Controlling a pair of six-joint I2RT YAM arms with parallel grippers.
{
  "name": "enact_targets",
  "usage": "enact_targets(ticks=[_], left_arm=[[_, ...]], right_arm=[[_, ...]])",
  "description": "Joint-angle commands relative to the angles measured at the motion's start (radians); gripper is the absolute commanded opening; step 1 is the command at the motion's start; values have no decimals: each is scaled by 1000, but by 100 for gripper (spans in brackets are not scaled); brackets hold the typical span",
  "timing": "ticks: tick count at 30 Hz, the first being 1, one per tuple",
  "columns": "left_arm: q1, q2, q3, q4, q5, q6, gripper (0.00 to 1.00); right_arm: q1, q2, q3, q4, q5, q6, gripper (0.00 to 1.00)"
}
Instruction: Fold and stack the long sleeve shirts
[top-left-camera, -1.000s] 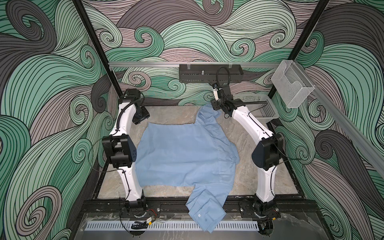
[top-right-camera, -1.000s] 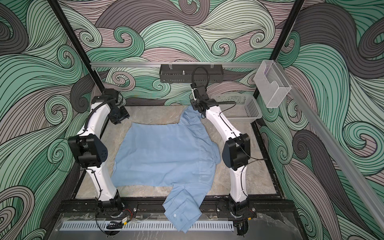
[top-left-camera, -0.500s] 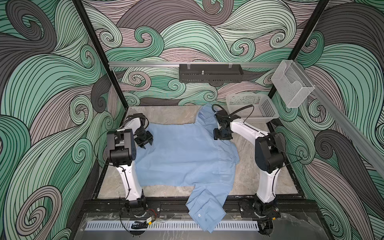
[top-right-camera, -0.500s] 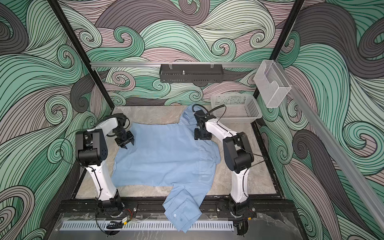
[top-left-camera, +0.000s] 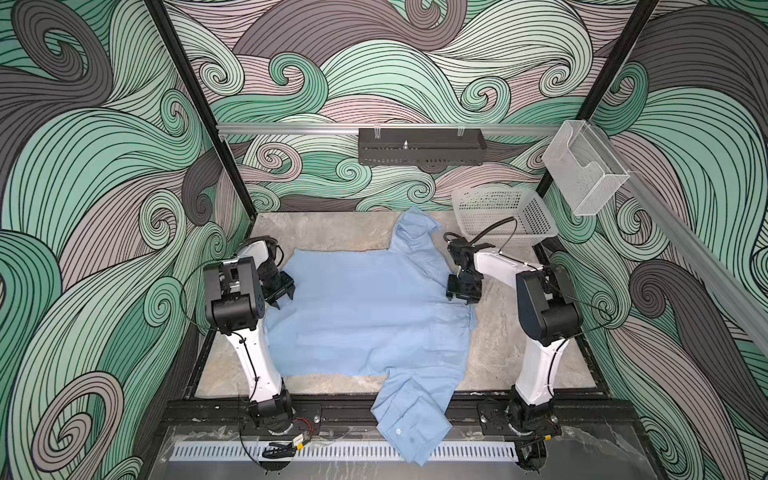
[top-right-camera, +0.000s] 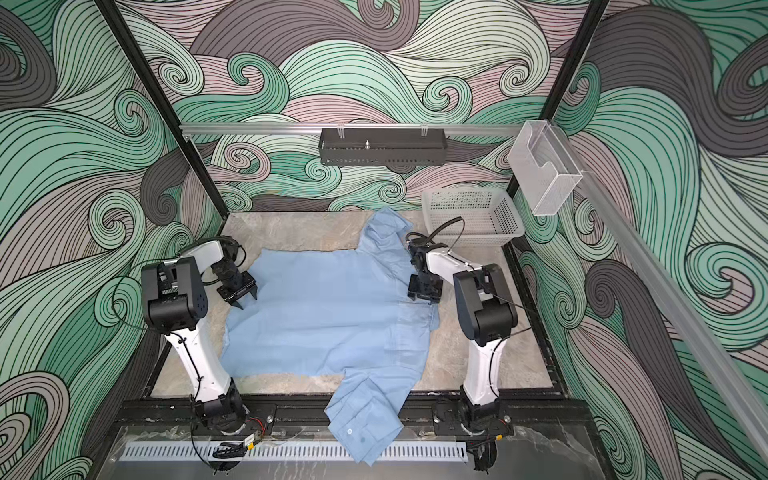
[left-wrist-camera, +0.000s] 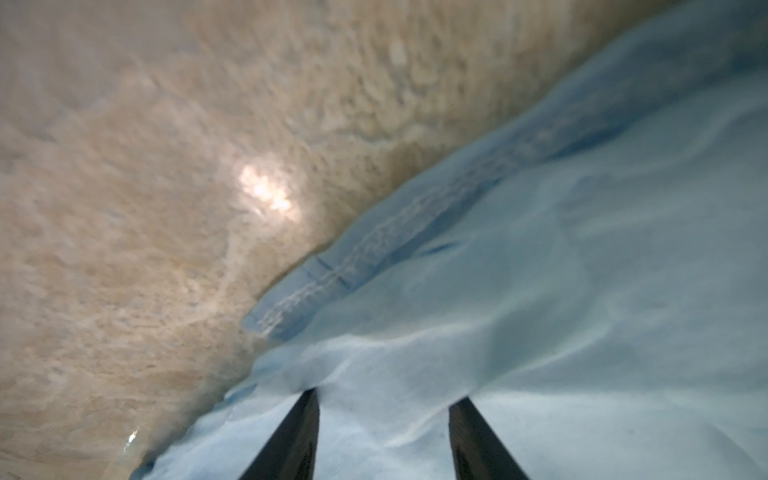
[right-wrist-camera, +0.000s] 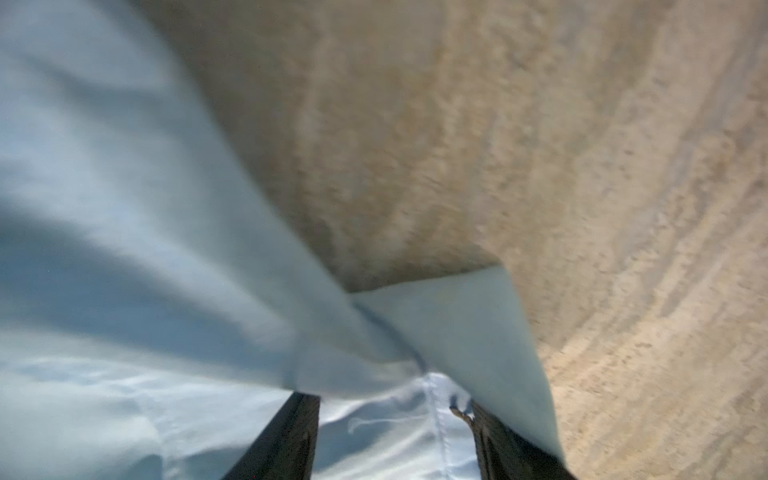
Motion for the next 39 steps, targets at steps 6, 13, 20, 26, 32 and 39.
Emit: enact_targets(ticks=[6,13,20,26,32,39], left_arm=[[-42,-238,-54,-36,73,37,56],[-60,-313,-238,26,141,0,56],[-86,-157,-208,100,136,-79,54],[-90,38,-51,104,116,-123,54],[-109,259,280,-3,136,-125,54],[-144,415,604,-129,176,-138,54]], right_arm=[[0,-179,-47,-9,-34,-37,65],[30,-159,-92,-18,-76,34,65],[16,-29,-39,-17,-45,65,61],[-25,54,37,-20,-30,85,60],[-77,135,161,-37,-24,79,60],[-93,259,382,-95,23,4,60]])
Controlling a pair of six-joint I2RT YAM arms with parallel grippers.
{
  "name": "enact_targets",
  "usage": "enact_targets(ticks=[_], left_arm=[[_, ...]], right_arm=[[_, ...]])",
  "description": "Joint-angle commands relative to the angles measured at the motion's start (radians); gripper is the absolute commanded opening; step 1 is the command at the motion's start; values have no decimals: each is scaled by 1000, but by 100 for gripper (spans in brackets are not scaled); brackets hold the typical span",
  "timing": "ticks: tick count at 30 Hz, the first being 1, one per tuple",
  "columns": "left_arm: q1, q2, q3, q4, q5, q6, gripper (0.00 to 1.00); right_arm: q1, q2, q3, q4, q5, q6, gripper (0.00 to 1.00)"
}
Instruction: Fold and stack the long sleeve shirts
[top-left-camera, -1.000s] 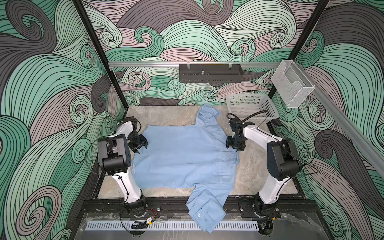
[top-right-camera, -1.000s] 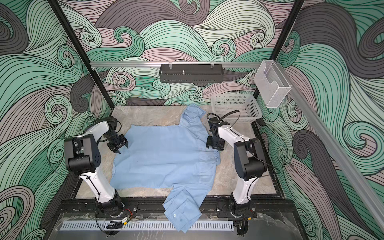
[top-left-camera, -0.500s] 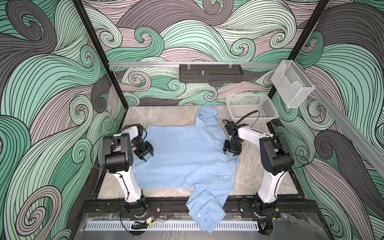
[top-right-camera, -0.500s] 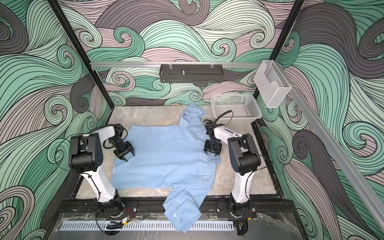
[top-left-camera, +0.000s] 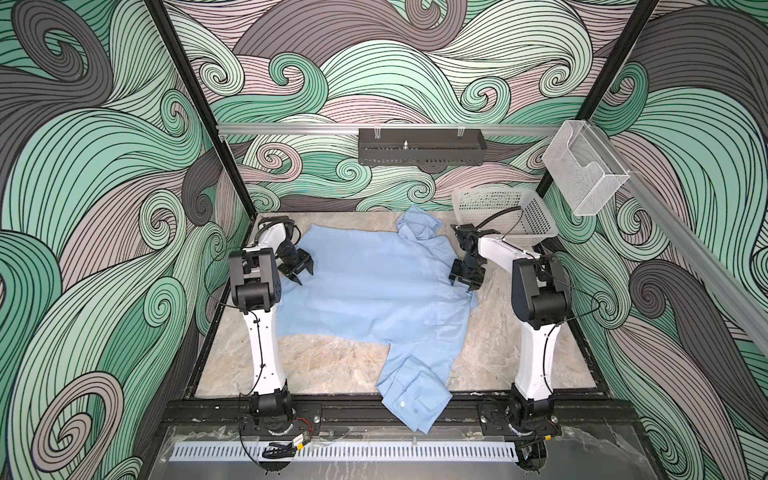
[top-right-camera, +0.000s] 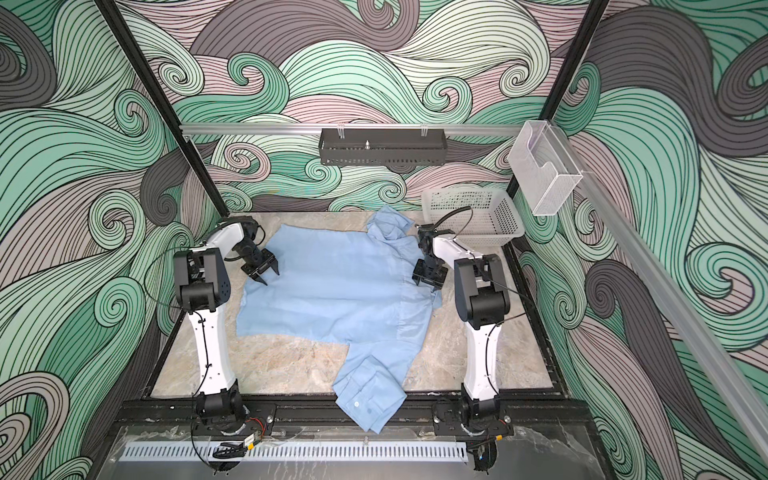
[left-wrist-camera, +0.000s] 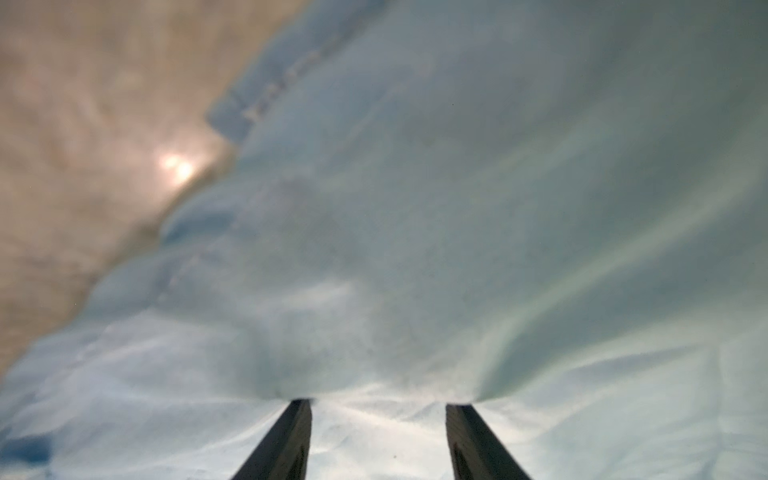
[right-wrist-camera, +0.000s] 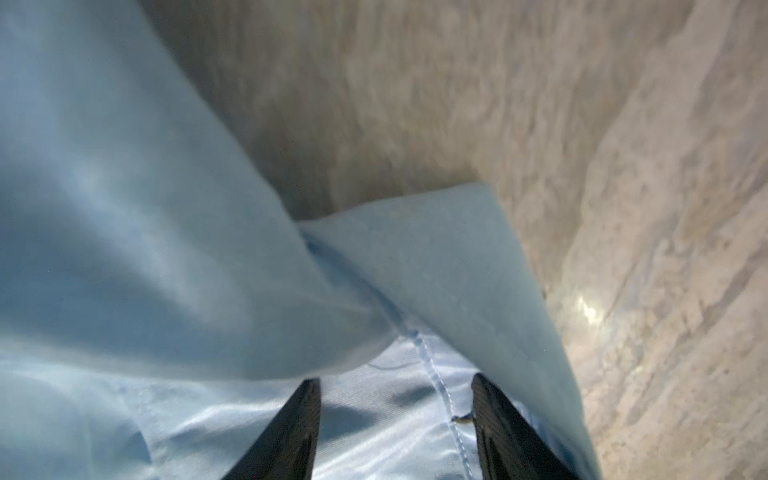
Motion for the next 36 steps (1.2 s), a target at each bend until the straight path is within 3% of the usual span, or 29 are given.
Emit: enact_targets(ticks=[1,6,10,16,21,24,32,36], left_arm=[[-17,84,64,4,7,-7,54],[-14,-19,30,1,16,4,55],[18,-268,-135,49,9,10,57],[92,-678,-456,98,-30,33,62],[209,-875,-746,151,4,58,63],[250,-903,-821,153,42,76,62],[221,-856,-911,327,147,44,49],[163,-755,-889,407,154,17,39]], right_arm=[[-8,59,86,-32,62,-48,60],[-19,73,195,-82,91,-89,60],[-18,-17,201,-104,84,-116,63],[-2,-305,38,-120,54,-60,68],[16,-516,-145,-114,-4,-14,70],[38,-586,-233,-109,-21,-20,69],[123,-669,-487,33,-127,38,60],[139,-604,-546,156,-200,66,27]])
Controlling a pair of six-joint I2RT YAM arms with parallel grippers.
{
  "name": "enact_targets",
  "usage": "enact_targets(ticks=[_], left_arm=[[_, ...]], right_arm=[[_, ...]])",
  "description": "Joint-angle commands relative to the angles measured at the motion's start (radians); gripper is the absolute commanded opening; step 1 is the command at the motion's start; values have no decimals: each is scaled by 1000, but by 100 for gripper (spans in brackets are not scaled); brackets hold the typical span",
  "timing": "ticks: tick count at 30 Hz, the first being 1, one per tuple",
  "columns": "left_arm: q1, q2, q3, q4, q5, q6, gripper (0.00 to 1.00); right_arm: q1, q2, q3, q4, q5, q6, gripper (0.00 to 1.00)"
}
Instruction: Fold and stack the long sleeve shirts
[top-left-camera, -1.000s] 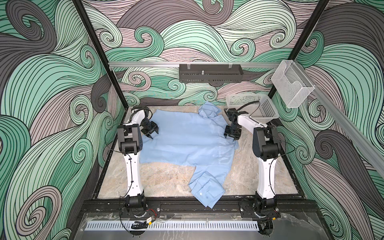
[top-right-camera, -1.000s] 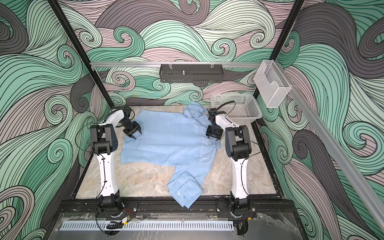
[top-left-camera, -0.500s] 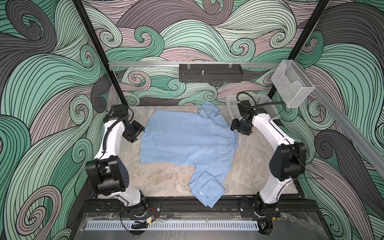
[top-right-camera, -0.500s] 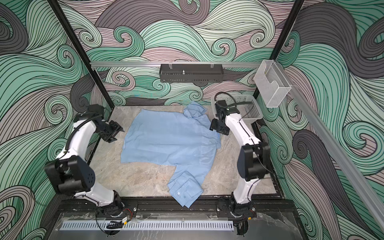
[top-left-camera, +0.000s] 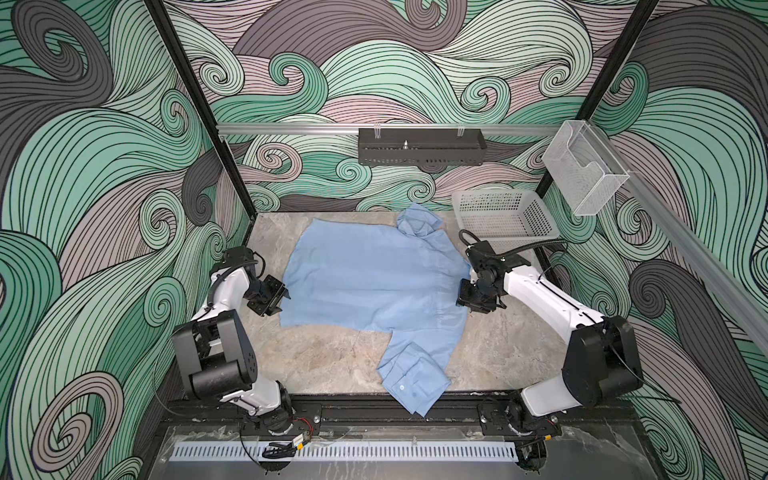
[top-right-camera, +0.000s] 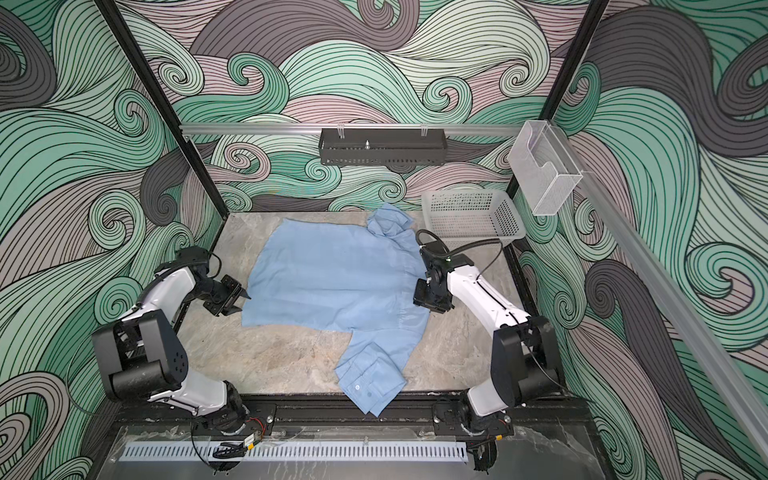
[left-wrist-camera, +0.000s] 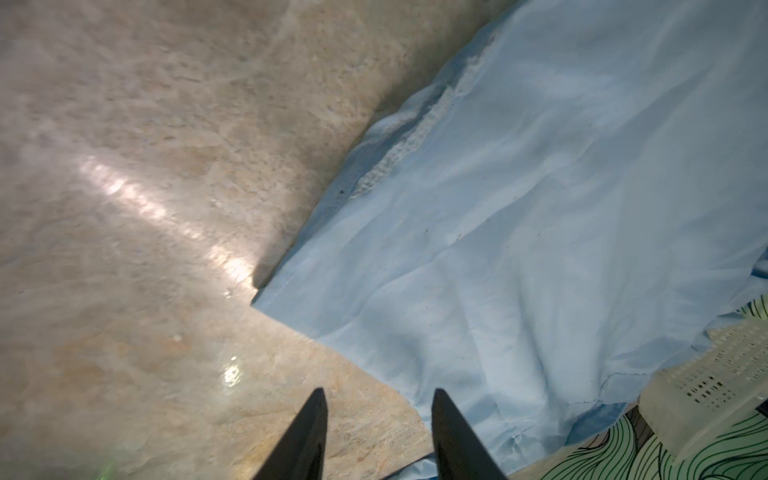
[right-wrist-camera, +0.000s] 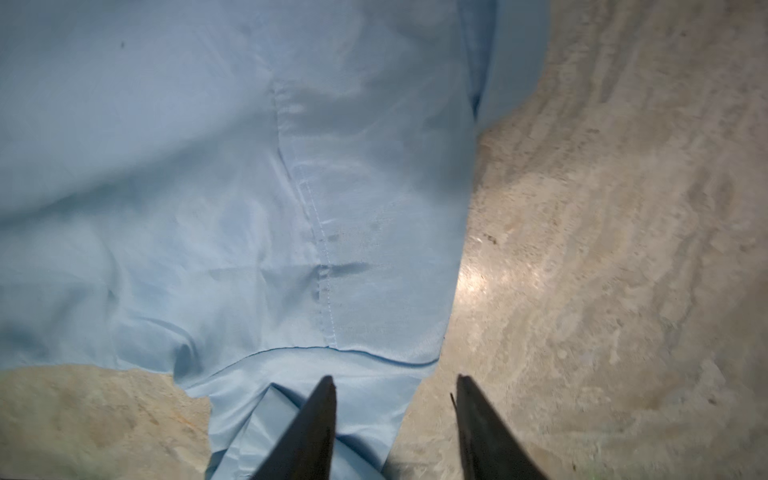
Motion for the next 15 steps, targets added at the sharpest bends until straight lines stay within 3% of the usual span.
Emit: enact_targets(ticks=[1,4,11,15], left_arm=[[-46,93,28,114,40,-32,35],[-60,193,51,152,40,-49,26],[-46,306,118,78,-56,-53,23],[-21,276,106,29,-111,-30,39]], right_arm=[[5,53,-11,144,-77,38,16],[5,134,9,179,-82,38,4],[-10,287,48,157,-62,15,4],[-48,297,24,146,-36,3,6]])
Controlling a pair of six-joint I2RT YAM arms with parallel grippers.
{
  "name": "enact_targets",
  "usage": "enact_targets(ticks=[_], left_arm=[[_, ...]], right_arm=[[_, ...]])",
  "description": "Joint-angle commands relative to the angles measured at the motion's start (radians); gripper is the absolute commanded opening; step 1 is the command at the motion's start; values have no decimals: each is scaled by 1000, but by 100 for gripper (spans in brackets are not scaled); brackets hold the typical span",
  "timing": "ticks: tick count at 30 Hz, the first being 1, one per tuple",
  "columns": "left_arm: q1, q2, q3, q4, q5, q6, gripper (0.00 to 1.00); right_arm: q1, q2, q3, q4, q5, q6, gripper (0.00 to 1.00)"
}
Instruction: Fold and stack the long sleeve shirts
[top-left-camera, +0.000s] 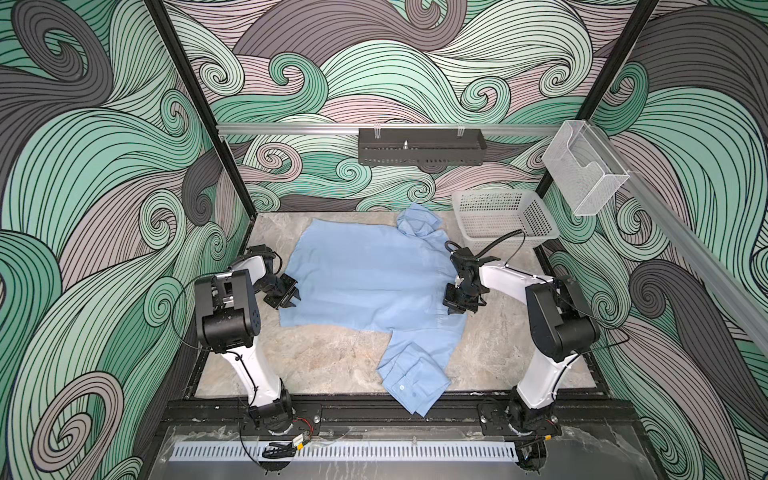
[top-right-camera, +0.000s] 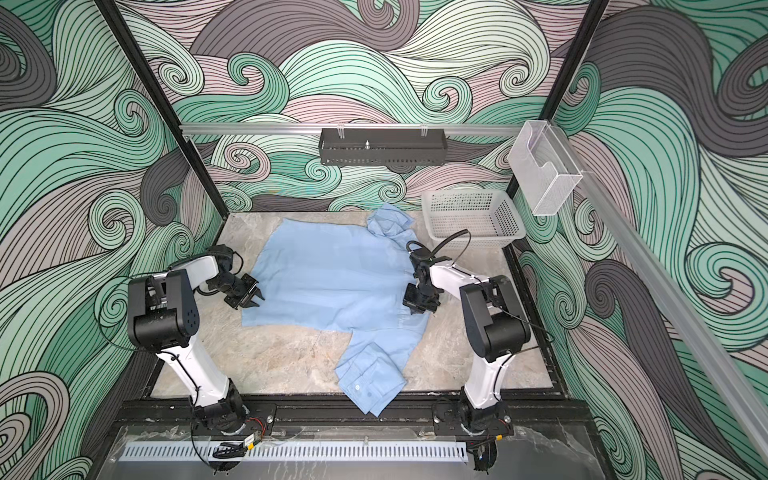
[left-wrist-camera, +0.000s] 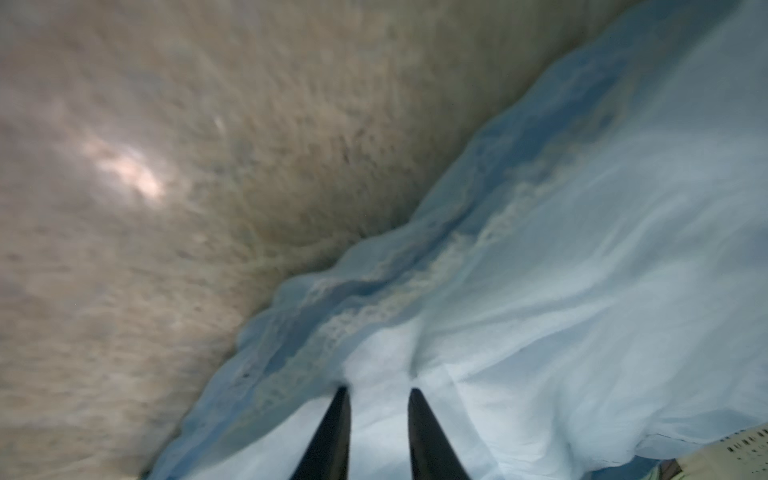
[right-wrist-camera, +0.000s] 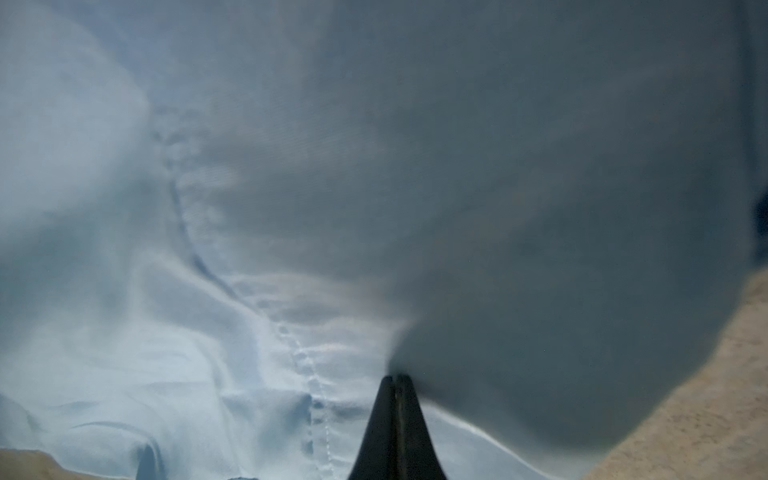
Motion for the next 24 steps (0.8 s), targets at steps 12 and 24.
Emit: enact_targets(ticks=[12,24], left_arm=[[4,-74,-186,-63,42,62,45],[13,-475,-106,-259,-72,29,64]], right_arm=[[-116,59,52,-126,102,-111,10],[-95,-294,73,-247,120,-79,51]])
